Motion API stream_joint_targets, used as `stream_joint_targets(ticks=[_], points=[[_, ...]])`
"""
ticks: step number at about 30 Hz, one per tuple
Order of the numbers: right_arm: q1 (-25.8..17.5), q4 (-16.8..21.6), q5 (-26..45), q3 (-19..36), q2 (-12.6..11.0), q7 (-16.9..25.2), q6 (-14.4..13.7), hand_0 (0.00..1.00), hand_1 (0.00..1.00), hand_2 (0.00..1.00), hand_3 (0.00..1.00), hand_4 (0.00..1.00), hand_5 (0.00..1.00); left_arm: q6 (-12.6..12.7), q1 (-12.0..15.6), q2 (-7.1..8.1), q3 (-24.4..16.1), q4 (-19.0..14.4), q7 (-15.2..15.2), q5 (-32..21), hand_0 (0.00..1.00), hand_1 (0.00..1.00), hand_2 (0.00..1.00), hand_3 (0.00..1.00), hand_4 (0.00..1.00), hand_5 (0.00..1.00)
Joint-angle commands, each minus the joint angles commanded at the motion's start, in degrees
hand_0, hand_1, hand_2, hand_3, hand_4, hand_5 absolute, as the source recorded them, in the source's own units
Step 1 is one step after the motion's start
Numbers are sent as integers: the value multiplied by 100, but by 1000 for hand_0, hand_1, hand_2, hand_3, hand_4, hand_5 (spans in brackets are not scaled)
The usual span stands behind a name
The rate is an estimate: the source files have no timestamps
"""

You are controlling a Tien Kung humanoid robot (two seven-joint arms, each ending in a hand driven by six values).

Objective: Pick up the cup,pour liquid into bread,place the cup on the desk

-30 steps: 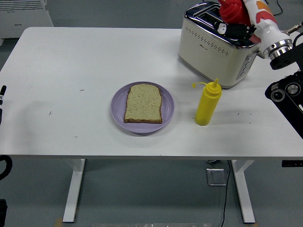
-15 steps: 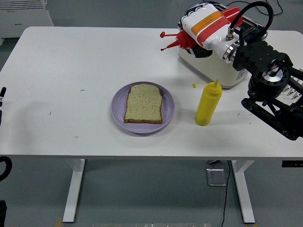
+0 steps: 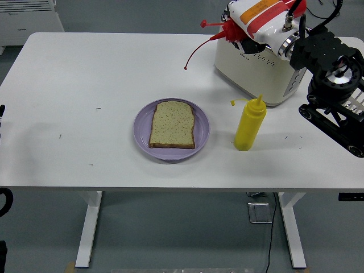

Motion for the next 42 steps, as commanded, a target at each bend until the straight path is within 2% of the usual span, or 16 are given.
stream_joint_targets(ticks=[4,11,14,20,21,23,29,34,37,40,42], points=[[56,18,0,-453,44,38,56,60,116,277,368,747,170,-7,-27,0,22,1,-1,1,778,731,727,661,525,927],[-89,-186,0,712,-33,-108,200,65,117,282,373,747,171,1,-20,0,5,-2,1,2,778,730,727,661,525,927],[-94,-167,0,839,0,-128,203,65,117,282,373,747,171,1,-10,0,-2,-2,2,0,778,730,727,661,525,927],[104,-130,0,-195,123,-99,224,67,119,287,378,747,166,-9,-46,0,23,1,4,3,778,730,728,661,525,927],[101,-122,0,-391,140,-93,223,75,153,325,398,741,156,-13,-56,0,33,1,4,4,778,730,726,660,525,927],[28,-133,0,-364,166,-143,203,75,153,325,398,741,156,-17,-57,0,34,-1,2,3,778,730,726,660,525,927],[-80,-64,0,396,93,-349,44,74,176,324,397,742,158,4,-6,0,-24,-1,1,0,778,730,726,660,525,927],[-409,52,0,1221,189,-601,-333,77,169,327,397,741,152,-5,-20,0,-1,-2,1,0,778,730,726,660,525,927],[-659,192,0,1677,244,-682,-764,77,169,327,397,741,152,-4,-16,0,7,-1,0,-1,778,730,726,660,525,927],[-908,327,22,2113,298,-611,-1317,82,174,328,397,739,152,-2,-10,0,16,1,0,-2,777,730,726,660,525,927],[-1115,457,498,2435,346,-461,-1679,82,174,328,397,739,152,-3,-8,0,27,0,-1,0,777,730,726,660,525,927]])
